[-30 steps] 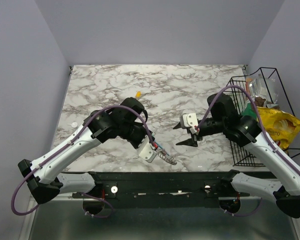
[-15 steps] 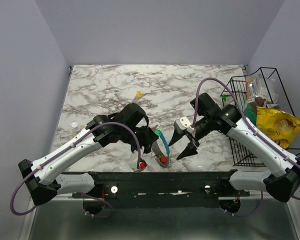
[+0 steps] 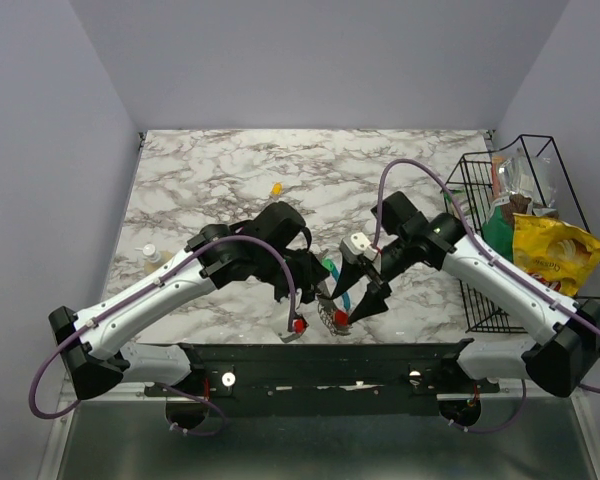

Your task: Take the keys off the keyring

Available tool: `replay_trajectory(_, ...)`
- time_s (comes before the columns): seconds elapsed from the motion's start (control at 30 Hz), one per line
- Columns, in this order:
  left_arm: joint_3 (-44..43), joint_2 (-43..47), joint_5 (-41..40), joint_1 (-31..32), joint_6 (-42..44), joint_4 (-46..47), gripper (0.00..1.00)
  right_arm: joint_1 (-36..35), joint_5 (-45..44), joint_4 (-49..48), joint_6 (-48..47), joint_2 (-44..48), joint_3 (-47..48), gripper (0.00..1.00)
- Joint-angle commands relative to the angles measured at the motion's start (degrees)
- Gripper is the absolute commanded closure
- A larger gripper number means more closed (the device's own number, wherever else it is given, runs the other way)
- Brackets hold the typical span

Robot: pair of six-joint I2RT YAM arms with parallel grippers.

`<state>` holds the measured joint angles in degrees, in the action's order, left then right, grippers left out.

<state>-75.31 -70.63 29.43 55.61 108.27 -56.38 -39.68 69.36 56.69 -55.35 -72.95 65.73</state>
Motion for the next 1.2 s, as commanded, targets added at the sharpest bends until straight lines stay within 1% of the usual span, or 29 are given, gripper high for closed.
replay_trajectory(0.0,-2.9,0.8,10.7,1.2,-11.5,-1.2,1.0,-0.4,3.1,-2.6,0.3,-3.5,-1.8,0.33)
replay_trajectory(0.07,-2.7,0.8,12.9,1.7,-13.4,-3.3,1.0,-0.3,3.7,-0.1,-1.9,-6.0,-1.1,0.35)
replay_trajectory(0.13,-2.1,0.2,15.9,1.7,-15.4,-4.3,1.0,-0.2,5.2,6.8,-8.2,-8.6,1.0,0.36)
replay_trajectory(0.17,-1.9,0.0,16.8,1.6,-15.5,-4.7,1.0,-0.3,5.8,10.0,-11.1,-11.6,2.1,0.36)
replay_trajectory(0.2,-1.6,-0.3,18.5,1.7,-15.5,-5.0,1.0,-0.3,6.8,15.9,-16.2,-13.2,3.1,0.37)
replay_trajectory(0.27,-0.1,-0.4,19.7,1.6,-15.3,-4.4,1.0,-0.3,7.6,22.1,-21.7,-16.6,6.8,0.41)
replay_trajectory(0.3,0.3,-0.3,20.0,1.7,-15.5,-3.9,1.0,0.0,8.2,29.3,-28.3,-19.7,8.0,0.43)
replay_trajectory(0.33,0.6,-0.6,19.8,1.1,-15.5,-4.1,1.0,0.1,8.8,30.8,-28.6,-20.9,9.5,0.44)
replay_trajectory(0.37,0.5,-0.9,19.9,0.6,-15.1,-4.5,1.0,0.5,9.1,30.9,-28.1,-21.1,9.4,0.46)
replay_trajectory(0.43,0.3,-1.3,20.1,-0.7,-14.0,-6.7,1.0,1.1,8.1,30.9,-30.6,-18.6,8.4,0.45)
replay_trajectory(0.53,0.4,-1.4,19.9,-2.3,-13.9,-8.0,1.0,1.7,8.2,30.9,-29.8,-17.1,9.1,0.43)
replay_trajectory(0.67,0.2,-2.5,19.8,-3.3,-13.8,-9.0,1.0,1.7,8.5,30.9,-30.8,-17.4,8.1,0.39)
replay_trajectory(0.7,0.2,-2.8,19.2,-3.7,-12.0,-9.7,1.0,1.7,8.5,30.9,-31.1,-17.6,7.7,0.39)
replay_trajectory(0.9,-0.1,-5.0,18.1,-5.0,-10.4,-12.4,1.0,1.7,9.9,30.8,-31.4,-15.9,7.0,0.37)
replay_trajectory(1.17,-4.0,-9.6,18.6,-8.1,-9.0,-13.8,1.0,-0.5,11.0,30.8,-32.3,-17.1,6.3,0.37)
